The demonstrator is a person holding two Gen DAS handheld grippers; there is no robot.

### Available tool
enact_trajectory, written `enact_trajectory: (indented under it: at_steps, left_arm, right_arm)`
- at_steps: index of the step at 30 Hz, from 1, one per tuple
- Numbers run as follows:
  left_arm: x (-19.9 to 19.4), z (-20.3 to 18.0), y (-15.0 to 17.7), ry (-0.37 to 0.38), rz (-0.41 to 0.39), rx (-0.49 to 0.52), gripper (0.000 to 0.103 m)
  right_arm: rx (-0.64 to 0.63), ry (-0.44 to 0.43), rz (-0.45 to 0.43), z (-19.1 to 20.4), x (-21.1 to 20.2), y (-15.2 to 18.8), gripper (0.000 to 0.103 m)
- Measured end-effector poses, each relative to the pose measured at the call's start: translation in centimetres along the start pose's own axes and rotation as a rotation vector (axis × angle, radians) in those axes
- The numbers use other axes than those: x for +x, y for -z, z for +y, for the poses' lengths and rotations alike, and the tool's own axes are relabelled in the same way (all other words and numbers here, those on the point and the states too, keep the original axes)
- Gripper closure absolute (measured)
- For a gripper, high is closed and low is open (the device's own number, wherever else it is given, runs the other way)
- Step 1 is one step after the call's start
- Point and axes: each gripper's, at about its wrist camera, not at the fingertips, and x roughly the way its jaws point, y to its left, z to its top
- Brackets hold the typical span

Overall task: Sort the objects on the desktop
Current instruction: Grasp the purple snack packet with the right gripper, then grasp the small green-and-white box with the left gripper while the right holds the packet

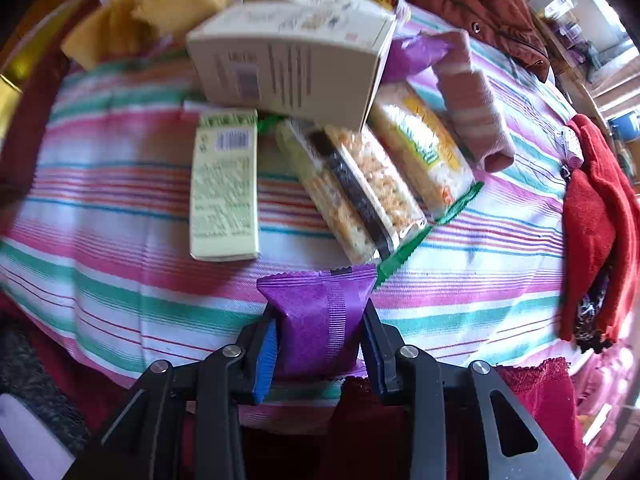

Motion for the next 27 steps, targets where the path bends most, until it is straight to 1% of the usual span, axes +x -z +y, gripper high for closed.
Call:
enact_trajectory:
  at_steps: [2, 3, 5, 7, 11, 12, 15, 19, 20, 22, 24, 27]
  left_arm:
    - [0.8, -1.8, -0.2, 0.029, 0.020, 0.043, 0.031]
    - [1.5, -3.0, -0.3, 0.062, 0.042, 0.065, 0.031]
    - [2.6, -4.9, -0.4, 0.097, 0.071, 0.097, 0.032]
    - [3.9, -7.2, -0.5, 0.117, 0.103, 0.147, 0.032]
    - [6.8, -11.2, -0.7, 0.192, 0.167, 0.209, 0.032]
    - [7.9, -12.4, -0.8, 0.211, 0.199, 0.220, 0.032]
    - [9.7, -14.6, -0.9, 0.250, 0.247, 0.237, 0.032]
    - [12.4, -18.1, -1.1, 0.260, 0.308, 0.244, 0.032]
    - [13.0, -18.7, -1.2, 0.258, 0.320, 0.242, 0.032]
    - [14.1, -19.8, -1.3, 0.253, 0.334, 0.243, 0.032]
    - [15.3, -21.2, -1.5, 0.232, 0.348, 0.245, 0.032]
    - [17.1, -22.6, -1.6, 0.198, 0.371, 0.240, 0.032]
  right_arm:
    - [0.023, -0.038, -0.040, -0.5, -0.9, 0.3, 0.065]
    - [0.038, -0.067, -0.066, -0.8, -1.4, 0.5, 0.065]
    - [0.073, -0.154, -0.140, -1.5, -2.9, 1.0, 0.065]
    - [0.125, -0.218, -0.215, -2.5, -4.2, 1.7, 0.065]
    - [0.228, -0.293, -0.325, -4.4, -5.9, 2.9, 0.065]
    - [0.242, -0.301, -0.342, -4.2, -6.1, 3.3, 0.065]
    - [0.289, -0.332, -0.395, -6.0, -6.4, 3.3, 0.065]
    - [0.328, -0.366, -0.456, -6.5, -7.5, 3.5, 0.065]
    - [0.336, -0.373, -0.470, -6.1, -7.3, 2.7, 0.065]
    - [0.358, -0.390, -0.514, -6.5, -7.7, 2.8, 0.065]
    - [0.381, -0.414, -0.554, -7.1, -8.0, 3.1, 0.065]
    - [0.394, -0.440, -0.585, -7.6, -8.2, 3.3, 0.064]
